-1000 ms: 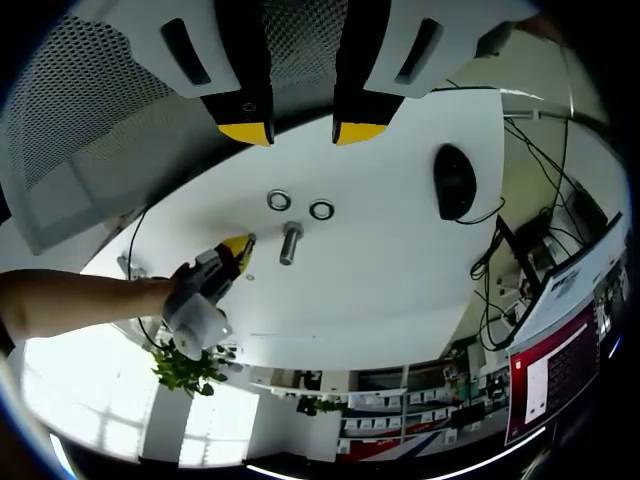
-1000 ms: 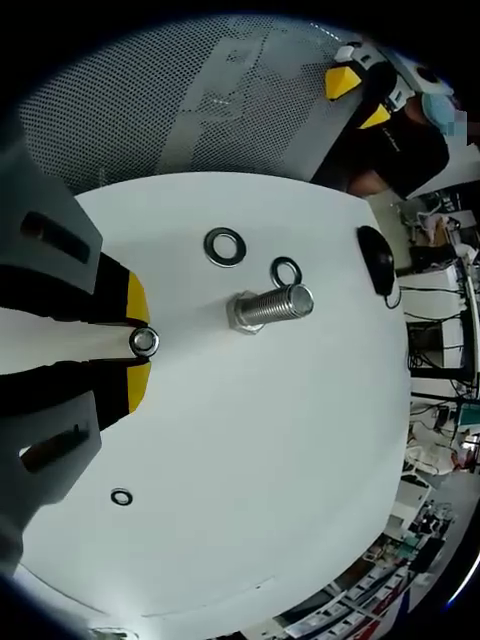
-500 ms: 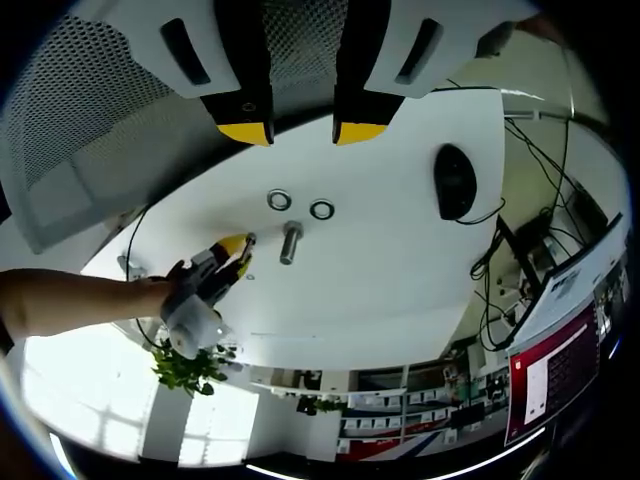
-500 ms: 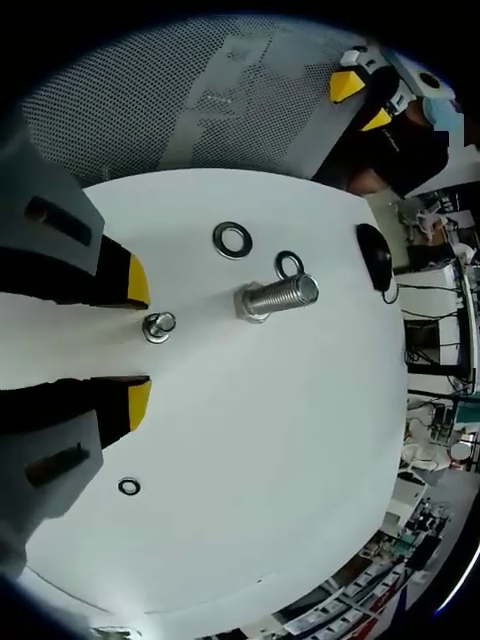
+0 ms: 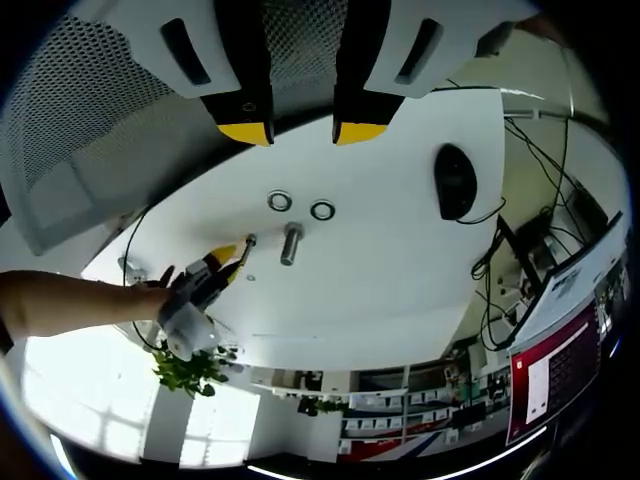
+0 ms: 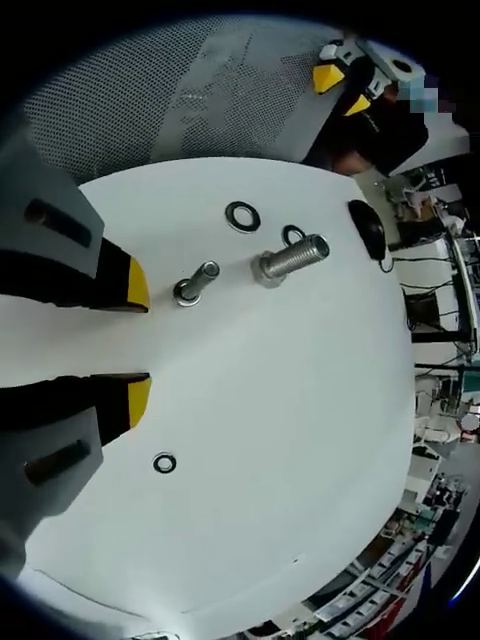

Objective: Place the washer onto the threaded stud by aligning its center hole with the stud, sliding it down to the base, and recovering from edge contact or off-axis alignment until the washer reaches the visible bottom stop.

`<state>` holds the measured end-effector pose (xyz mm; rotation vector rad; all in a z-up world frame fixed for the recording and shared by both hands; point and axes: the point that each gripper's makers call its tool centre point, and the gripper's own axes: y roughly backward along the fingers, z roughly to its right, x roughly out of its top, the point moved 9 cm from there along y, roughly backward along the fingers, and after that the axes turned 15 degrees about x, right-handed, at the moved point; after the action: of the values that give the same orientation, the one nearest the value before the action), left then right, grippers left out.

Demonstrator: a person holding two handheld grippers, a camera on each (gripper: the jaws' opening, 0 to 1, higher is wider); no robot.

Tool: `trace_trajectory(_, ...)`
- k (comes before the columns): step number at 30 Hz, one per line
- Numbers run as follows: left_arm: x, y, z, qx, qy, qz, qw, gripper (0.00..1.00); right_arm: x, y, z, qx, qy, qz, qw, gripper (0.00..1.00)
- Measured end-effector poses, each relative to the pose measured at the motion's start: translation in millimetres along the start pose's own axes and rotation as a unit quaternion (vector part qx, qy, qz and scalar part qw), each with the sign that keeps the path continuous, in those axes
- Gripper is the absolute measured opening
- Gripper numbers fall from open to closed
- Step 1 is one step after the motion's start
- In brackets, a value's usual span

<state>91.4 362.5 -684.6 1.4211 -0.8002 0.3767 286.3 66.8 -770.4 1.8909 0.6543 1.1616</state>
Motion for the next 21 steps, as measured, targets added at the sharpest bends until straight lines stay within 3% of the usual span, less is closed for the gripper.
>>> trace_trajectory(9,-0.3,0,0.4,-0.001,-0.001,0.000,1.0000,0.21,-0.8,5,15,-0.016,-0.027,0.022,0.9993,0.26)
trace_trajectory(21,-0.2,0,0.7,-0.003,-0.002,0.000,1.0000,0.21,-11.6,10,43,-0.039,-0.047,0.020,0.9979,0.26)
